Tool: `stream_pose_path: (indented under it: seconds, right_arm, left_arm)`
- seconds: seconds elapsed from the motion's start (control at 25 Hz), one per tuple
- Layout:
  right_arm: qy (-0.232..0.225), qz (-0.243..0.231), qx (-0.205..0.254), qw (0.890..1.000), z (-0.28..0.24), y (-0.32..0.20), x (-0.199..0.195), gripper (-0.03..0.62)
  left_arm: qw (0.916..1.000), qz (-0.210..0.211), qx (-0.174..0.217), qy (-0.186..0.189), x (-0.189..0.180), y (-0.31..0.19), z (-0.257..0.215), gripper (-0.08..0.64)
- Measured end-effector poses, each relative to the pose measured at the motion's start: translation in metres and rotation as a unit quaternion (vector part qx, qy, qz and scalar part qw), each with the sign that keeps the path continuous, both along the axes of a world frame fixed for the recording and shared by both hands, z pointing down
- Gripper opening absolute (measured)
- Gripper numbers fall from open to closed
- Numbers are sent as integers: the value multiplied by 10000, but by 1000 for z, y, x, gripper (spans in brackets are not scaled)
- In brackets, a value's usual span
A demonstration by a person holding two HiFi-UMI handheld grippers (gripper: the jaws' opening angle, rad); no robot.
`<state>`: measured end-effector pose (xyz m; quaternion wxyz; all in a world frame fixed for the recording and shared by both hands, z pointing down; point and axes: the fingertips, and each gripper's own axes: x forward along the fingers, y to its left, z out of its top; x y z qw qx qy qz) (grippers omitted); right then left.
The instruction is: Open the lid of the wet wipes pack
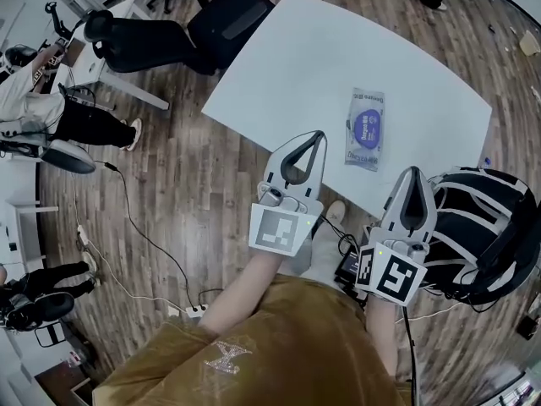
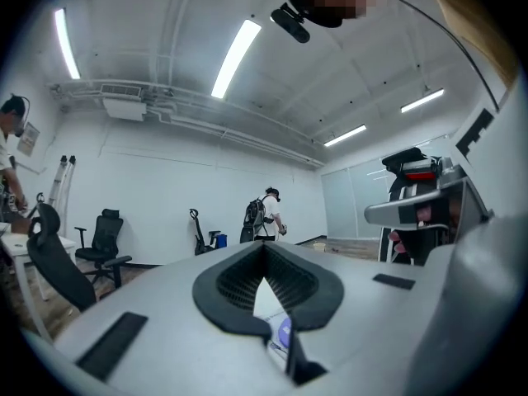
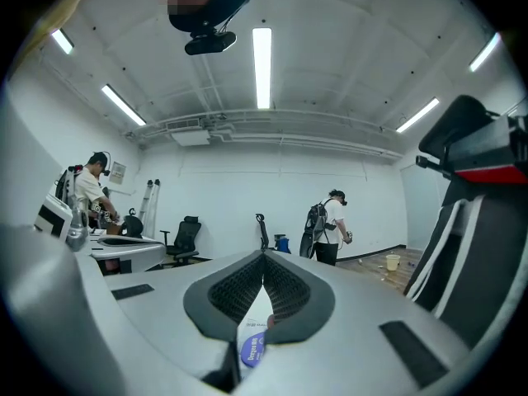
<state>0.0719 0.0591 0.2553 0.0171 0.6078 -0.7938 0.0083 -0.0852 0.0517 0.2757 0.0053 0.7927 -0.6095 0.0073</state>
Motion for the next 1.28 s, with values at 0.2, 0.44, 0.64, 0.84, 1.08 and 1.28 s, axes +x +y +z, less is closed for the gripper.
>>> stream_pose_path:
  seconds: [0.2, 0.44, 0.64, 0.84, 1.08, 1.28]
  right_arm:
    - [-186, -201, 10, 9996, 1, -23, 2, 8]
    - [-342, -427, 177, 9983, 2, -44, 4, 8]
    - [-827, -488, 79, 9953, 8, -53, 11, 8]
    - [-256, -399, -71, 9988, 18, -59, 6, 8]
    - [-134, -47, -266, 9995, 35, -79, 0, 8]
    - [35, 91, -806, 9967, 74, -104, 2, 9]
  left_arm:
    - [9998, -153, -102, -37, 2, -23, 2, 0]
    - [9995, -269, -168, -25, 9, -50, 8, 0]
    - [9993, -300, -108, 213, 10, -56, 7, 0]
    - [9988, -322, -357, -56, 7, -68, 18, 0]
    - [9989, -14, -463, -15, 3, -98, 35, 0]
    - [9977, 289, -608, 15, 11, -128, 60, 0]
